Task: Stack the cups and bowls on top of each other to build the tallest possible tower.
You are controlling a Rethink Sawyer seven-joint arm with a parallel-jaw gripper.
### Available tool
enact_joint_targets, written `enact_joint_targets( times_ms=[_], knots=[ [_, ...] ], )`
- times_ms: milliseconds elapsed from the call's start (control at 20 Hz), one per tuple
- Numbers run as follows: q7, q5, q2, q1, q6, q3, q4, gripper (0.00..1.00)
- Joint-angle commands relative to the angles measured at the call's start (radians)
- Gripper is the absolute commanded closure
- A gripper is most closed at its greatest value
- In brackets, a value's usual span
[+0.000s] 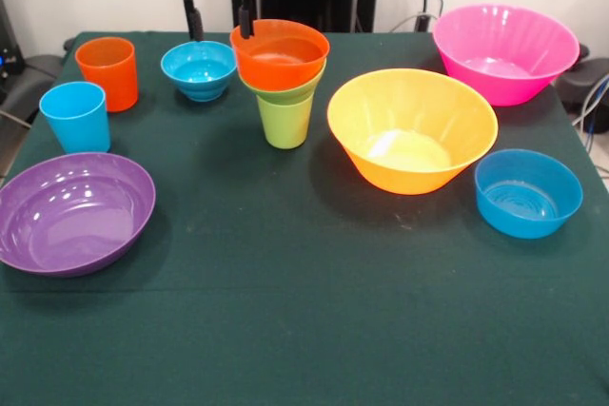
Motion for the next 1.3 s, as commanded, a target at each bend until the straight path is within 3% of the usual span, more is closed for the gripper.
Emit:
enact_joint_targets(
  times_ms=[50,500,900,1300],
  knots=[
    [-0.102,0.024,-0.001,0.028,0.082,0.027,-0.008,0.0],
    [-0.084,0.005,-0.019,0.086,0.109,0.006,-0.152,0.0],
    [-0.166,0.039,0.002,0.093,0.258,0.018,-0.324,0.0],
    [-0.176,0.017,0.029,0.097,0.296,0.01,-0.363,0.0]
  ],
)
